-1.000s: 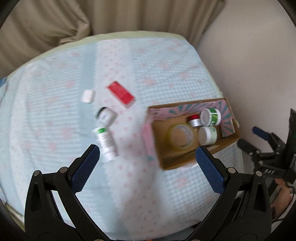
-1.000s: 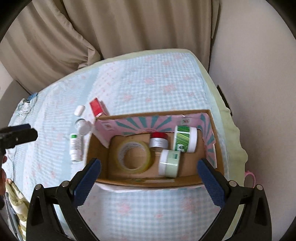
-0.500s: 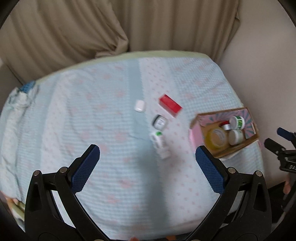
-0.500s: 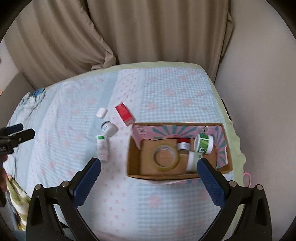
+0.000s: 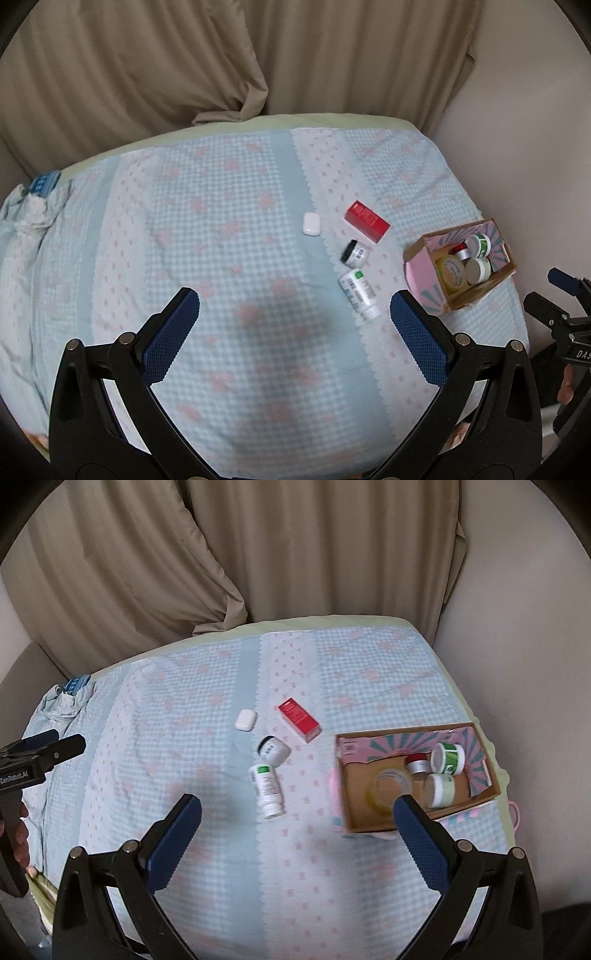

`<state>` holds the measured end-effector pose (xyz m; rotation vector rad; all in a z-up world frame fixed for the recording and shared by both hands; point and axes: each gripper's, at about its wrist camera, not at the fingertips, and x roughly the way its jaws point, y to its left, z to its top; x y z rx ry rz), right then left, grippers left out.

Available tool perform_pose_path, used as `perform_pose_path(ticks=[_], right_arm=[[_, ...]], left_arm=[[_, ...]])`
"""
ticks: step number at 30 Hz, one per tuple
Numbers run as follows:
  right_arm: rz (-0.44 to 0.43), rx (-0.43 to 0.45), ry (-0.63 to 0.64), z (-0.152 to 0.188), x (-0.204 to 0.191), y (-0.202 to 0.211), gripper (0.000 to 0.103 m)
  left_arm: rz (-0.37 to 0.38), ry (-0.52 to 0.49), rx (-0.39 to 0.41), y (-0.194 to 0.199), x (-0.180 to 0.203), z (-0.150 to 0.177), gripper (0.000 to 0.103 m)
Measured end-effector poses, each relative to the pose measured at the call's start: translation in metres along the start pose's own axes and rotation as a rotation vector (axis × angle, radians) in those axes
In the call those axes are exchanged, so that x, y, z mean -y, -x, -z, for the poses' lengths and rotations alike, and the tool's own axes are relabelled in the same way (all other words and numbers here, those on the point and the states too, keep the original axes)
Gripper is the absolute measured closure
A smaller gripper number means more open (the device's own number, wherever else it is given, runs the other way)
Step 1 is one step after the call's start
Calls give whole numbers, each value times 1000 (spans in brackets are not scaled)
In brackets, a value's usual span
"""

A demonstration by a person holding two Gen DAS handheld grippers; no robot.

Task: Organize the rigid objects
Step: 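Lift both tools up and away from the box, then grasp the white earbud case with the left tool while the right tool grasps the white bottle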

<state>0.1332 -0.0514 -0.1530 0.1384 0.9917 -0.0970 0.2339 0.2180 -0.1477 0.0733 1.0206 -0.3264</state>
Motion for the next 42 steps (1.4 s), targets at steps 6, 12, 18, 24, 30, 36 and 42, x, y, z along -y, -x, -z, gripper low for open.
perform_pose_path(ticks=[6,12,18,24,30,36,42], right_arm=[[-8,-23,-21,-3,-44,-12,0],[-32,-53,-20,-6,-71,-38,0],[-54,-87,-27,-11,-76,-81,0],[-46,-135,-44,-10,-71,-140,0],[1,-163,6,-3,-66,-190,1],[31,-212,86,1,-66,-239,1],[69,-263,213,12,-75,-281,7]], left_arm=[[9,-35,-16,-19,-29,-18,0],[11,-65,-53,-53,-40,-36,0],[6,-76,-105,-103,-41,-56,0],[49,-106,-184,-179,-25,-77,0],[82,-122,-245,-258,1,-94,0],[96,-169,-312,-346,35,-103,3],[102,-164,-375,-415,50,-105,8]])
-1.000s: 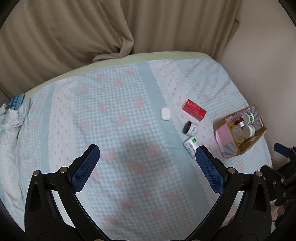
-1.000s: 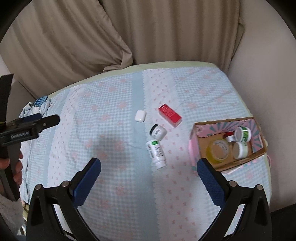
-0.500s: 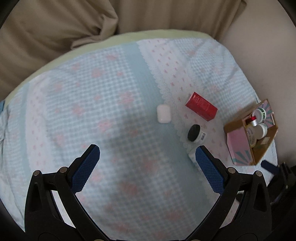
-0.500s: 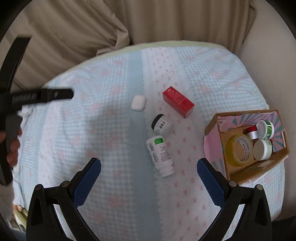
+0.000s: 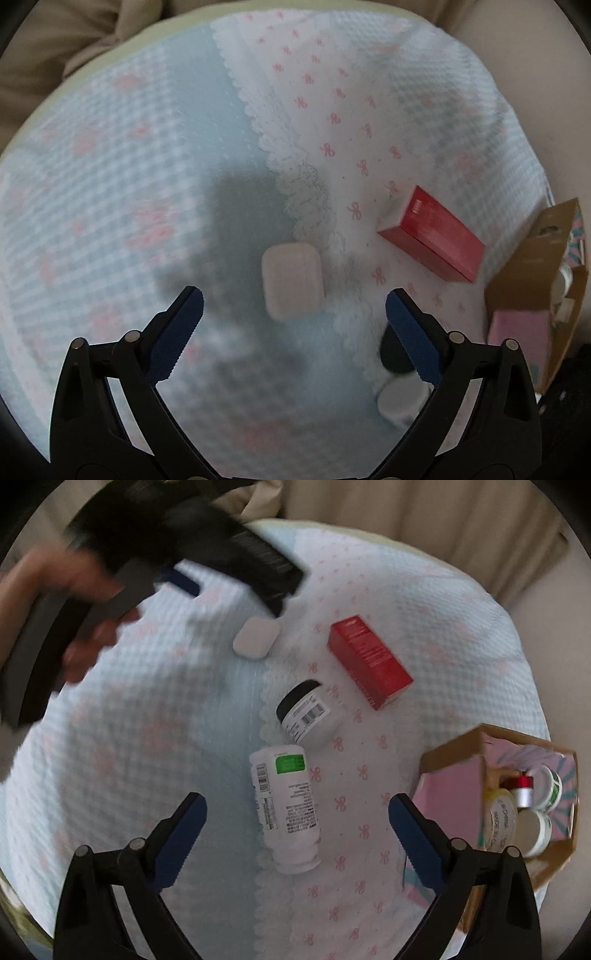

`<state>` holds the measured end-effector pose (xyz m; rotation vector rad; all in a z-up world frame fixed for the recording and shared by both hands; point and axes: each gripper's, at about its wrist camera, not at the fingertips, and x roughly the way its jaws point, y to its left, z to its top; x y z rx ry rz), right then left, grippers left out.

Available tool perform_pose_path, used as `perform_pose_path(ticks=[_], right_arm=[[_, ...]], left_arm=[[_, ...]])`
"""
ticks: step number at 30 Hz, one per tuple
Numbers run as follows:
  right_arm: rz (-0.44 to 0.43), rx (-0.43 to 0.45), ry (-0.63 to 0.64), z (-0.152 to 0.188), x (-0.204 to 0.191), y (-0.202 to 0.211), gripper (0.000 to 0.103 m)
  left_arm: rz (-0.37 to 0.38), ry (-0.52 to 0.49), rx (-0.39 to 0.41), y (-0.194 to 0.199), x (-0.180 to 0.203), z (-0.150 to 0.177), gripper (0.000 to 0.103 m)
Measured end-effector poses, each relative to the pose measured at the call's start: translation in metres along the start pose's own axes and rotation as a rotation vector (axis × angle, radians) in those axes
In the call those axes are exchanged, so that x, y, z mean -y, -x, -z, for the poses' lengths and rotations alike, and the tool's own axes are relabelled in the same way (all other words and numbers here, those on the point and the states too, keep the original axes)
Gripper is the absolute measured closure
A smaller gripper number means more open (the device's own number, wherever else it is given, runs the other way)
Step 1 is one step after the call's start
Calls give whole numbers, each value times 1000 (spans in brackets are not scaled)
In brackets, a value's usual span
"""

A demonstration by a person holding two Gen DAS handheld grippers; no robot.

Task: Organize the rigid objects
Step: 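Grasp the white earbud case with the left tool while the right tool grasps the white bottle, then carry the earbud case with the left tool while the right tool carries the bottle to the box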

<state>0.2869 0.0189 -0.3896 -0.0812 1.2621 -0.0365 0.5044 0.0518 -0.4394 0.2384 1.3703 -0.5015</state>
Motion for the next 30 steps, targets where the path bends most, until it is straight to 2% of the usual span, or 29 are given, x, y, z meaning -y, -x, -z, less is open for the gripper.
perform_pose_path(ticks=[3,10,11,13,15,16,17,24,30], right_arm=[[-20,-47,2,1,0,-22,15],[-80,-136,-17,4,0,-61,23],[-80,-146,-9,4,-2,-66,28],[-83,-169,3,3,-4,-74,33],[-78,-178,5,3,-4,-78,43],[-64,-180,6,3,-4,-79,50],[-44,-184,6,2,-3,-80,54],[-47,-184,-32,2,6,-81,54],[-53,-169,-70,8,10,-70,55]], left_arm=[[-16,-13,-31,-22,2,-4,22],[-45,-25,-59,-55,4,-4,30],[-51,-33,-55,-56,6,-3,32],[-78,-60,-48,-57,9,-1,42],[-74,-75,-39,-56,11,0,56],[-73,-80,-35,-55,11,0,59],[-72,-84,-33,-55,11,1,59],[-63,-85,-19,-49,6,5,60],[-59,-77,1,-22,3,11,60]])
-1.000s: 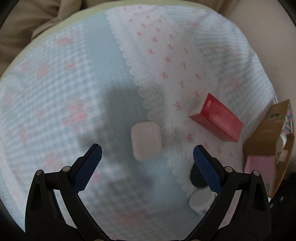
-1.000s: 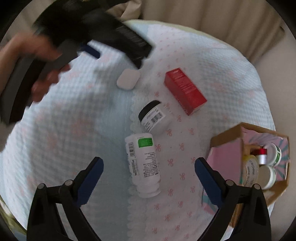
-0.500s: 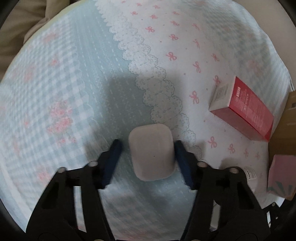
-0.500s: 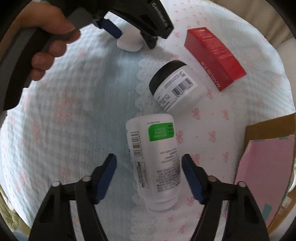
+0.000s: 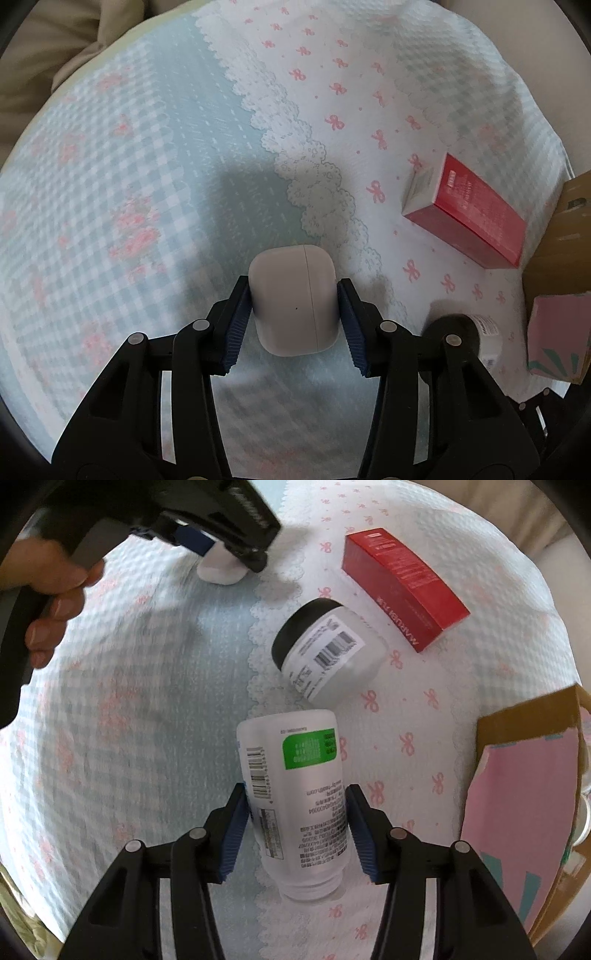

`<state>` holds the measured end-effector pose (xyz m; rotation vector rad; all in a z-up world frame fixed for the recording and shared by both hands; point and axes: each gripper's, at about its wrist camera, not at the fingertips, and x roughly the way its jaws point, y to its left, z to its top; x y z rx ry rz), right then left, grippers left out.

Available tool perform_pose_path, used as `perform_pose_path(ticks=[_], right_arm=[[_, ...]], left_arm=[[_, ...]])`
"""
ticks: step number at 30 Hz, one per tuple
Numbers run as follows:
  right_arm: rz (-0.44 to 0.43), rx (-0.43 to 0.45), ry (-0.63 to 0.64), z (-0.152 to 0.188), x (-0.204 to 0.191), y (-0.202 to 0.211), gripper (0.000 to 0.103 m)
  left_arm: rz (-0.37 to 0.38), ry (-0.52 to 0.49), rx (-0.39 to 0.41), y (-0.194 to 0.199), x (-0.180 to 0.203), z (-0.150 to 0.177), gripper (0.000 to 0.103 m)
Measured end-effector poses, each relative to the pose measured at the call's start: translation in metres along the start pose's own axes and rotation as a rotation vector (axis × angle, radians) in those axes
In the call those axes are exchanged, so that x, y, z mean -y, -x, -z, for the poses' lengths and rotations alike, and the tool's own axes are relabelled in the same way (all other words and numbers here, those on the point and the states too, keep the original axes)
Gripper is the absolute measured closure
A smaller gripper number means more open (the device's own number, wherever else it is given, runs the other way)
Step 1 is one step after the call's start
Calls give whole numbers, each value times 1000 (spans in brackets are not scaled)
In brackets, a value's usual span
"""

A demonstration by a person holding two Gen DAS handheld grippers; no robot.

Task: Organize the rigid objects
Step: 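Carry the earbud case with the left tool while the right tool carries the bottle to the box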

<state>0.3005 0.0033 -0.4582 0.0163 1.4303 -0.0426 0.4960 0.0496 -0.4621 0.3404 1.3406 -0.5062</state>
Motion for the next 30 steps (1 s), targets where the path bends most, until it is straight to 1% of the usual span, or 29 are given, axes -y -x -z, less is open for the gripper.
perform_pose_path(ticks=[6,9,10,15,16,18,21,23,26,28,30], right_arm=[[-1,34,-35,5,4,27,55],[2,73,-52,9,5,52,56],[1,85,-59,12,5,60,56],[-8,161,-106,23,5,114,56],[-10,173,-113,27,5,123,56],[-4,206,-123,35,6,150,56],[-8,245,-144,49,9,190,56],[-20,264,-163,57,11,214,56],[-39,282,-191,66,15,238,56],[-28,303,-199,76,21,258,56],[-24,322,-209,81,29,271,56]], left_arm=[[-2,13,42,47,1,16,60],[-3,14,68,72,2,26,60],[-6,13,81,86,6,34,60],[0,26,136,147,6,63,60],[6,34,152,166,8,73,60],[15,41,173,188,9,83,60],[31,49,216,233,19,104,60],[41,51,233,252,24,114,60],[61,45,259,280,35,129,60],[65,42,281,298,45,140,60],[69,44,293,308,54,147,60]])
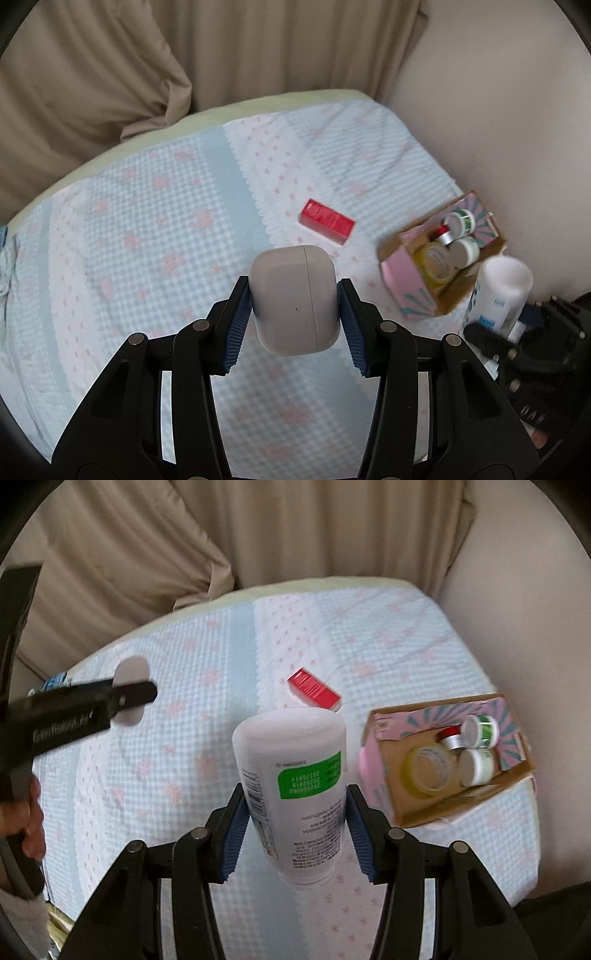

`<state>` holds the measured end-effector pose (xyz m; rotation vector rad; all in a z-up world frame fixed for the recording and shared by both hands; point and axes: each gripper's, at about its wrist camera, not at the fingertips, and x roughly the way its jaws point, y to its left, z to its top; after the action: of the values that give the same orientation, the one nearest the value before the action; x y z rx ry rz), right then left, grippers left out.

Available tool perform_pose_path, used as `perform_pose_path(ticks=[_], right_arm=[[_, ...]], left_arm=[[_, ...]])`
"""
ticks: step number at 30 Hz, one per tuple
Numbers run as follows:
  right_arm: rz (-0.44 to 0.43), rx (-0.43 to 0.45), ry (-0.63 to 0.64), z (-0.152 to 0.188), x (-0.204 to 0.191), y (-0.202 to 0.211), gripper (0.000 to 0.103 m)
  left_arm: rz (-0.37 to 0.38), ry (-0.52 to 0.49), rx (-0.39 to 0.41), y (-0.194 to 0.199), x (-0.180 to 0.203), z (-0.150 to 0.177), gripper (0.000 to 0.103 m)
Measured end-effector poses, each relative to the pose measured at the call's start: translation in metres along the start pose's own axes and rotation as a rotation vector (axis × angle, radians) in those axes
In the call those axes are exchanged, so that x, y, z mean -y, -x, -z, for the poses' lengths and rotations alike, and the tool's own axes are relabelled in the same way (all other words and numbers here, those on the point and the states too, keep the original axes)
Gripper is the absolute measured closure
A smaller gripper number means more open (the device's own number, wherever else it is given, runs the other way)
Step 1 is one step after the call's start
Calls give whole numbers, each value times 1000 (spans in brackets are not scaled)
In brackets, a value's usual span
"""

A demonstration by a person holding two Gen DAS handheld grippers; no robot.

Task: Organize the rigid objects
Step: 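Carry the earbud case with the left tool while the right tool carries the bottle to the box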

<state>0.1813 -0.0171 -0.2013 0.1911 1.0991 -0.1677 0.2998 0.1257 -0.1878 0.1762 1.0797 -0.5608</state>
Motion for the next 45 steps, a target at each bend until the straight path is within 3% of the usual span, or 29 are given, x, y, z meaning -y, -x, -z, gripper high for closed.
perform_pose_path(ticks=[12,20,31,37,45], right_arm=[[-11,92,-5,-8,88,53,56],[-50,99,17,-24,182,62,56],[-84,29,-66,-45,310,16,56],[-90,-51,-113,-57,351,-32,56],[-100,-134,-130,-61,376,-96,56]], left_arm=[[-10,63,61,29,104,10,60],[-5,118,55,-6,188,-1,60],[7,149,-13,-96,271,-15,60],[-11,163,-72,-149,281,-21,60],[-43,196,-165,-223,272,-16,60]])
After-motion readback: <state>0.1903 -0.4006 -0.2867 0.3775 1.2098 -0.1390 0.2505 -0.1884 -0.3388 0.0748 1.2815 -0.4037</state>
